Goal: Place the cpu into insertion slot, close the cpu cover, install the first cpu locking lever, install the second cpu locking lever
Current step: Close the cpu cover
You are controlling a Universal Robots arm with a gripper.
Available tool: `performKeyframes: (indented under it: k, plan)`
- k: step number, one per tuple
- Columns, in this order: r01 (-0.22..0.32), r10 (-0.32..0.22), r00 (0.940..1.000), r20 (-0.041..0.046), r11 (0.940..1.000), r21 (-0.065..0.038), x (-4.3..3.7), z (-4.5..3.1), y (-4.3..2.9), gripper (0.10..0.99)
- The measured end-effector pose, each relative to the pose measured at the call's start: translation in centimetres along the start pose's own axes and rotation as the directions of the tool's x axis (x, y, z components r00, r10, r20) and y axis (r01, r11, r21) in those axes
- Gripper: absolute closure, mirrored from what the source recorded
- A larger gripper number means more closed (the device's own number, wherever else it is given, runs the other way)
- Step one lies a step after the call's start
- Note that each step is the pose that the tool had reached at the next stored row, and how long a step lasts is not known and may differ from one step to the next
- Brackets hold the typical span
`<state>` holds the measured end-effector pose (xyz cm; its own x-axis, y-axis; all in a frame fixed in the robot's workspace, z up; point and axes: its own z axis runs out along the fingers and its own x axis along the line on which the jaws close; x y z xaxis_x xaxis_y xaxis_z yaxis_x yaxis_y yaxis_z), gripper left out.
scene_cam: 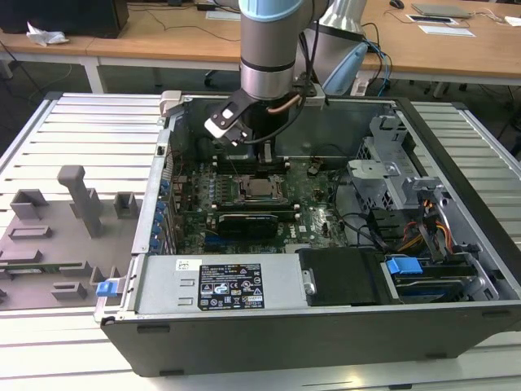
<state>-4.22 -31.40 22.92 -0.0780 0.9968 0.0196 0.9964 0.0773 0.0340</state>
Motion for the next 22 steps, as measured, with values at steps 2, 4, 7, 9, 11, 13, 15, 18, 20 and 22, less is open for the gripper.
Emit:
performKeyframes:
  k: [2, 4, 7, 9, 11, 13, 15, 18, 20, 22]
  plan:
    - [0.041, -0.041, 0.9992, 0.0010, 0.9992, 0.001, 0.00, 0.01, 0.00, 0.980]
    - [0.074, -0.074, 0.9972, 0.0023, 0.9972, 0.002, 0.01, 0.02, 0.01, 0.980]
    - [0.165, -0.165, 0.9862, 0.0046, 0.9862, 0.004, 0.01, 0.03, 0.00, 0.980]
    - [0.202, -0.202, 0.9794, 0.0053, 0.9794, 0.005, 0.02, 0.04, 0.00, 0.980]
    - [0.242, -0.242, 0.9703, 0.0065, 0.9703, 0.007, 0.02, 0.04, 0.00, 0.980]
    - [0.284, -0.284, 0.9587, 0.0075, 0.9588, 0.008, 0.03, 0.04, 0.00, 0.980]
    - [0.320, -0.320, 0.9474, 0.0082, 0.9475, 0.009, 0.03, 0.04, 0.00, 0.980]
    - [0.411, -0.411, 0.9117, 0.0082, 0.9117, 0.012, 0.04, 0.05, 0.00, 0.980]
    - [0.462, -0.462, 0.8867, 0.0080, 0.8867, 0.013, 0.05, 0.05, 0.00, 0.980]
    - [0.499, -0.499, 0.8665, 0.0078, 0.8665, 0.014, 0.06, 0.05, 0.01, 0.980]
